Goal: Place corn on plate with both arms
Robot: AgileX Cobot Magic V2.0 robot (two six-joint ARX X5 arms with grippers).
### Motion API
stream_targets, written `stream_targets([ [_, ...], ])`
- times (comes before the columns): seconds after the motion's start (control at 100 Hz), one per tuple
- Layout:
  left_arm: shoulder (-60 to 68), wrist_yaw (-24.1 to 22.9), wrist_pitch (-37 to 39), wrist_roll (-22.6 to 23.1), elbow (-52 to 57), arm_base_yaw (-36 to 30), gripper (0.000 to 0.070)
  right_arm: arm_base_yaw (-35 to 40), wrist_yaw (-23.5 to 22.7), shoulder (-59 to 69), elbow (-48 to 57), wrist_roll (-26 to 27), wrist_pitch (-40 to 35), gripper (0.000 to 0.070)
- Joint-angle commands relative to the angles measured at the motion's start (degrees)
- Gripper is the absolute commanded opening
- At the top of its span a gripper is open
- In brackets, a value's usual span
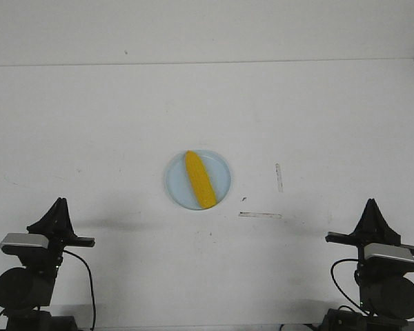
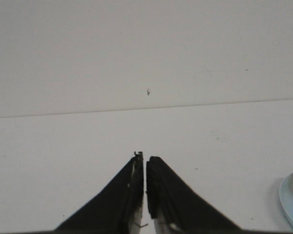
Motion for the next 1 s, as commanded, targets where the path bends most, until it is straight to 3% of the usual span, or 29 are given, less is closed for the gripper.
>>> stream_targets([
  [0.0, 0.1, -0.2, 0.7, -0.1, 0.5, 0.1, 0.0002, -0.1, 0.0, -0.1, 0.4, 0.7, 0.6, 0.0014],
  [0.33, -0.8, -0.3, 0.7, -0.2, 0.4, 0.1, 0.0001, -0.1, 0.0, -0.1, 0.4, 0.7, 0.6, 0.0014],
  [0.44, -2.4, -3.9, 0.9, 0.2, -0.6, 0.6, 0.0001, -0.1, 0.0, -0.1, 0.4, 0.7, 0.6, 0.0014],
  [0.59, -4.9, -4.0, 1.2, -0.5, -4.9, 0.7, 0.0001, -0.1, 0.0, -0.1, 0.4, 0.7, 0.6, 0.0014],
  [0.73, -7.3, -3.8, 3.3, -4.4, -10.3, 0.7, 0.0001, -0.1, 0.0, -0.1, 0.4, 0.7, 0.6, 0.0014],
  [0.99, -13.5, -3.8, 4.0, -4.4, -17.5, 0.7, 0.0001, -0.1, 0.0, -0.1, 0.4, 0.7, 0.6, 0.0014],
])
